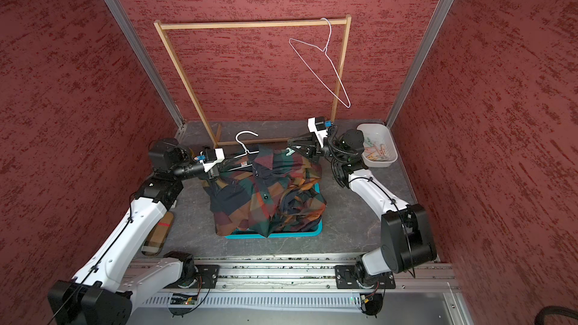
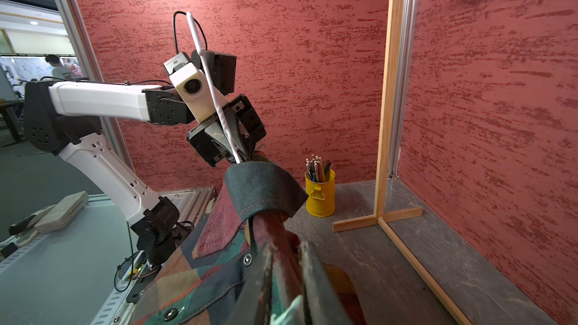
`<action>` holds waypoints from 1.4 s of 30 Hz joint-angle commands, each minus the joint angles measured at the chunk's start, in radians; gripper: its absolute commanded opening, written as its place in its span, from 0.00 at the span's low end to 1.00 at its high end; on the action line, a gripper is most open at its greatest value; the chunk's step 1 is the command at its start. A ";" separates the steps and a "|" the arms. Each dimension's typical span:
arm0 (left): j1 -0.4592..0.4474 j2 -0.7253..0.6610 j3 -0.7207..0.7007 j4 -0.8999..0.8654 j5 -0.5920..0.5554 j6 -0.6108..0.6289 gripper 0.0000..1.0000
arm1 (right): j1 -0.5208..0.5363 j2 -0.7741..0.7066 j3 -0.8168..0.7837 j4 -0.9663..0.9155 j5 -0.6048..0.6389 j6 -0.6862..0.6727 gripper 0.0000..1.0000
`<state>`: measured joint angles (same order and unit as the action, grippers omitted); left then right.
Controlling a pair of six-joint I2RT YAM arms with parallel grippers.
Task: Remove the clothespins securing long-sleeve shirts to the hanger
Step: Remove the clamp from the hanger, then place the clamp in the storage box.
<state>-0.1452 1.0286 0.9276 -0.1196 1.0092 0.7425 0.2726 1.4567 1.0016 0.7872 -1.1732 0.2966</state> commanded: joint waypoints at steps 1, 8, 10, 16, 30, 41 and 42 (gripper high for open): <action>-0.001 0.002 0.028 -0.001 0.004 0.018 0.00 | 0.003 -0.077 0.042 -0.112 0.073 -0.090 0.00; -0.001 0.010 0.027 -0.001 -0.013 0.020 0.00 | -0.039 -0.225 0.097 -0.365 0.213 -0.215 0.00; -0.001 0.010 0.025 0.007 -0.021 0.016 0.00 | -0.065 -0.264 0.100 -0.439 0.258 -0.236 0.00; -0.002 -0.002 0.017 0.046 -0.040 -0.004 0.00 | -0.142 -0.328 0.026 -0.653 0.491 -0.224 0.00; -0.017 0.017 0.008 0.126 -0.085 -0.022 0.00 | -0.365 -0.308 -0.127 -0.712 0.795 -0.042 0.00; -0.041 0.031 0.011 0.140 -0.097 -0.013 0.00 | -0.510 -0.060 -0.106 -0.556 0.930 0.011 0.00; -0.041 0.031 0.011 0.139 -0.099 -0.011 0.00 | -0.524 -0.025 -0.091 -0.535 0.940 0.016 0.00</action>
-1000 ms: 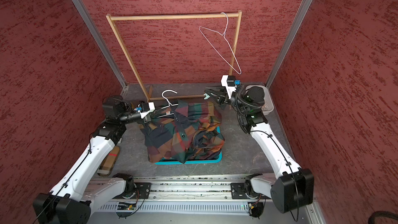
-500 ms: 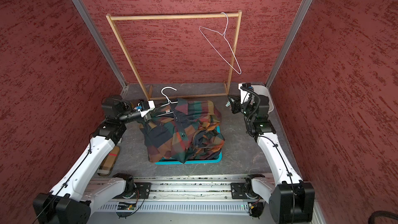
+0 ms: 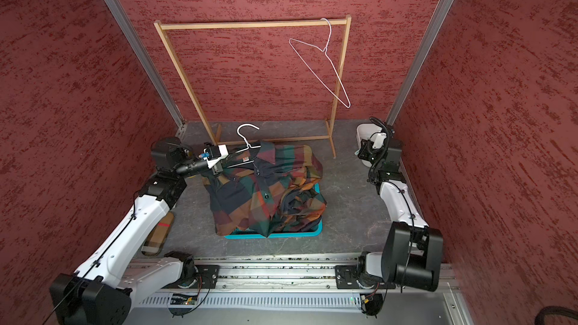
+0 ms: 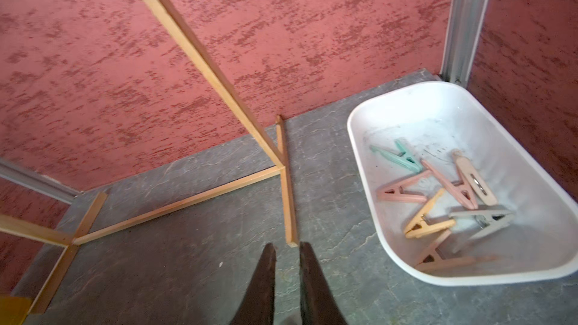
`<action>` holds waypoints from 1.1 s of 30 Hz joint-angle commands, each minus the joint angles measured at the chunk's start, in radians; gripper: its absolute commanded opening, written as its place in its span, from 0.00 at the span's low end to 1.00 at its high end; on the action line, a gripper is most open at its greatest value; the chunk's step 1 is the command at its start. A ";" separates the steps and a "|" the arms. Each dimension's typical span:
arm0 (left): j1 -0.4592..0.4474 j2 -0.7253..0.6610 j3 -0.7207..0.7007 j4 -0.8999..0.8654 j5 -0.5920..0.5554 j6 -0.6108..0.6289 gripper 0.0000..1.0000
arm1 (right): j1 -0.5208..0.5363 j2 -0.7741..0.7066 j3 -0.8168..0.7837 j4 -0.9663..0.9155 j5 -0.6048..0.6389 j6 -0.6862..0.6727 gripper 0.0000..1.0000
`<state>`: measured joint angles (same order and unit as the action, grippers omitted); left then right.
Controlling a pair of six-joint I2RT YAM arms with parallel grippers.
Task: Remove the clothespins securing long-sleeve shirts to the hanger
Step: Place the clamp in the storage box.
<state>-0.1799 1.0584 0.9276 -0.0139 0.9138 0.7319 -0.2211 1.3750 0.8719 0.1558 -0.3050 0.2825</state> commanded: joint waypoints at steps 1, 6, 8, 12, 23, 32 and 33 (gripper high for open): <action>-0.007 0.002 0.011 0.034 -0.007 0.000 0.00 | -0.039 0.097 0.053 0.111 0.078 0.034 0.00; -0.016 -0.001 0.012 0.025 -0.018 0.006 0.00 | -0.071 0.285 0.141 0.183 0.117 0.048 0.00; -0.019 0.000 0.013 0.025 -0.022 0.006 0.00 | -0.071 0.343 0.180 0.183 0.167 0.024 0.00; -0.026 0.005 0.023 0.009 -0.028 0.015 0.00 | -0.081 0.453 0.272 0.162 0.202 -0.003 0.00; -0.036 0.011 0.028 -0.012 -0.044 0.033 0.00 | -0.093 0.592 0.364 0.131 0.212 0.018 0.43; -0.035 0.023 0.033 -0.008 -0.043 0.044 0.00 | -0.093 0.334 0.160 0.327 0.103 0.040 0.58; -0.035 0.025 0.033 -0.006 -0.043 0.043 0.00 | -0.091 0.298 0.121 0.364 0.078 0.049 0.58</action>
<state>-0.2119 1.0809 0.9340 -0.0299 0.8700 0.7609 -0.3096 1.7657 1.0481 0.3801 -0.1585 0.2993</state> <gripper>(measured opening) 0.063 0.579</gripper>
